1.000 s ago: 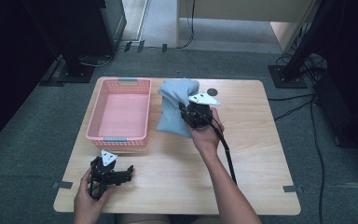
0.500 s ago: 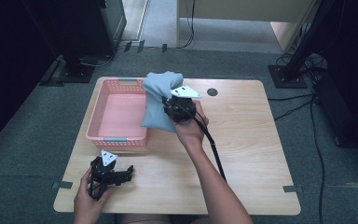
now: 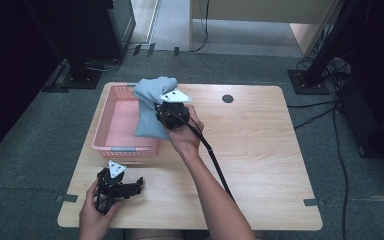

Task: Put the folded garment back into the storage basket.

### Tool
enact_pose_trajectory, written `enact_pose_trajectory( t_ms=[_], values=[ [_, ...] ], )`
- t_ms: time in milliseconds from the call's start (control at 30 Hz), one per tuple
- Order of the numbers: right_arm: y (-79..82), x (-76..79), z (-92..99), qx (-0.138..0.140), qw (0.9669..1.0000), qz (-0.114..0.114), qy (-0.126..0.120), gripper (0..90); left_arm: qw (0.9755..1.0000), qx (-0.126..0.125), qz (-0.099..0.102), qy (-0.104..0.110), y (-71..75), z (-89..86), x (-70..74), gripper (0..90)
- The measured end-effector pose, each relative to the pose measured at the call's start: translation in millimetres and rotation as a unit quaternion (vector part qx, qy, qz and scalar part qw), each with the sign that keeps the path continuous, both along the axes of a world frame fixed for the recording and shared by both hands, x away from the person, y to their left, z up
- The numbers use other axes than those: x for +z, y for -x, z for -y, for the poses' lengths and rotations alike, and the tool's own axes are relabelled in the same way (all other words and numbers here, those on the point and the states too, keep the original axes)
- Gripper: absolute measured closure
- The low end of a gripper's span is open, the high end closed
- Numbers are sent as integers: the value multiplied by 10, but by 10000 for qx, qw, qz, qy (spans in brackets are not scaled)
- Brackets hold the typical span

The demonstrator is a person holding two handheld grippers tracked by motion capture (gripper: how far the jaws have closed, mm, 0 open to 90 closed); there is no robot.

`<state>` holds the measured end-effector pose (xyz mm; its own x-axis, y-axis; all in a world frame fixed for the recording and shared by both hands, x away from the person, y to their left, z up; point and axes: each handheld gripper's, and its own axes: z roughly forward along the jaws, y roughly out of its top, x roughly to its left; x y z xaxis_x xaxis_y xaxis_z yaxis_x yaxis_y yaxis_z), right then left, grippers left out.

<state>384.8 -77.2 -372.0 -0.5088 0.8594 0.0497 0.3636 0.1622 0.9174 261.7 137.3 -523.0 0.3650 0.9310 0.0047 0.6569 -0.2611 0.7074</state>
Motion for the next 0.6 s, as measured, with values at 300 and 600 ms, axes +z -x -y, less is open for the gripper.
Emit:
enact_pose_trajectory(
  t_ms=[300,600],
  values=[
    [-90,-186,-261,76,9999,-114,93,731,10000,-3,0,1,0,0,0,0],
    [-151,-365,-566,220,9992,-267,215,731,10000,-4,1,0,0,-1,0,0]
  ],
)
